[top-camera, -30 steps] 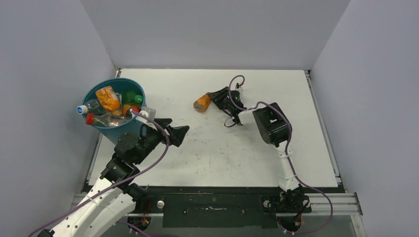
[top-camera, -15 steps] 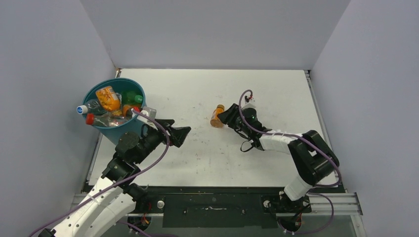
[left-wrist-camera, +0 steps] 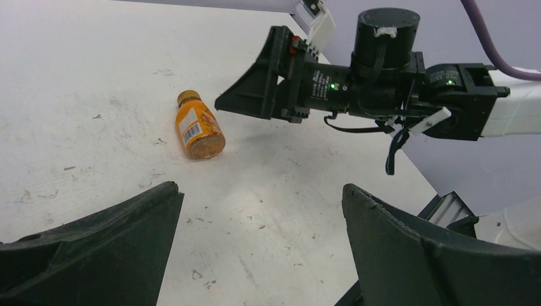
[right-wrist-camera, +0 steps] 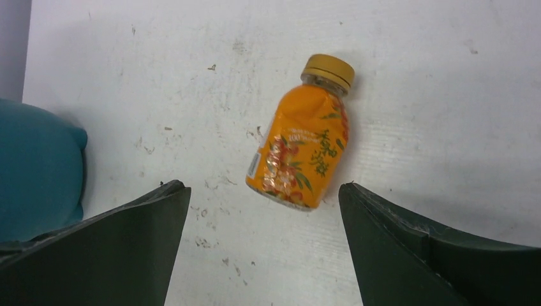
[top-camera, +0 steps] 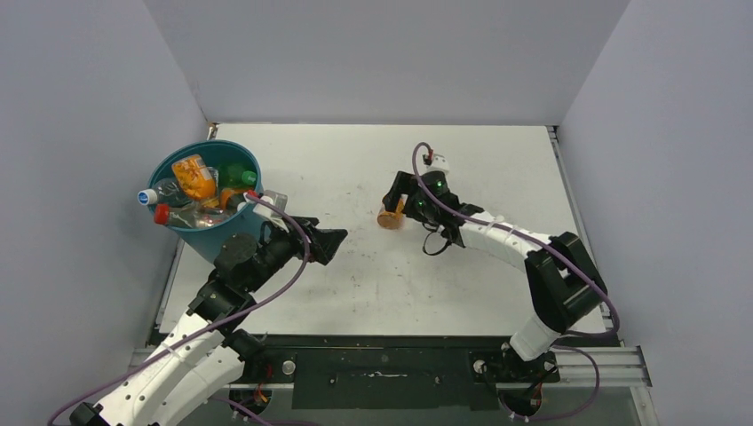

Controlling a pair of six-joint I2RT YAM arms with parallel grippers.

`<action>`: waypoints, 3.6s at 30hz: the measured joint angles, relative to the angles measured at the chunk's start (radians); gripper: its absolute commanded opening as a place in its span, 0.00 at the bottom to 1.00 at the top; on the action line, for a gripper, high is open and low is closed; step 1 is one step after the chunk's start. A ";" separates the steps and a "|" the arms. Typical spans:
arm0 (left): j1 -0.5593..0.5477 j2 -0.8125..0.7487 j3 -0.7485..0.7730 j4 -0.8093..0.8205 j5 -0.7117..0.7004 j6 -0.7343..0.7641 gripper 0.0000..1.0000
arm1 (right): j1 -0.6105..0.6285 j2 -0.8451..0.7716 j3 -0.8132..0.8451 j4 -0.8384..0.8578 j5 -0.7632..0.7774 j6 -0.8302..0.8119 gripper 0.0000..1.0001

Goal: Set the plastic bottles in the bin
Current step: Move the plastic bottle to the center of the board, then pick up the plastic bottle at the center of the board, then place the plastic bottle in the trash bin.

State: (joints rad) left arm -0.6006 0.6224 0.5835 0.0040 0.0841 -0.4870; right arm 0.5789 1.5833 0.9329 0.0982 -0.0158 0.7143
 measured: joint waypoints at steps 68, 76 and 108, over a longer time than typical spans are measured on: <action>-0.231 0.293 0.198 0.323 0.259 -0.134 0.88 | 0.391 -1.001 -0.556 0.253 -0.126 -0.380 0.24; -0.262 0.370 0.240 0.252 0.193 -0.092 0.42 | 0.426 -0.999 -0.556 0.257 -0.113 -0.383 0.24; 0.092 0.279 0.734 -0.389 -0.937 0.622 0.00 | 0.444 -0.991 -0.426 0.052 0.061 -0.302 0.90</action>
State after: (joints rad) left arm -0.5091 0.9016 1.3170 -0.3847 -0.8532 0.1349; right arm 1.0229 0.5922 0.5064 0.1501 0.0456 0.4122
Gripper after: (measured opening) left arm 0.412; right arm 0.897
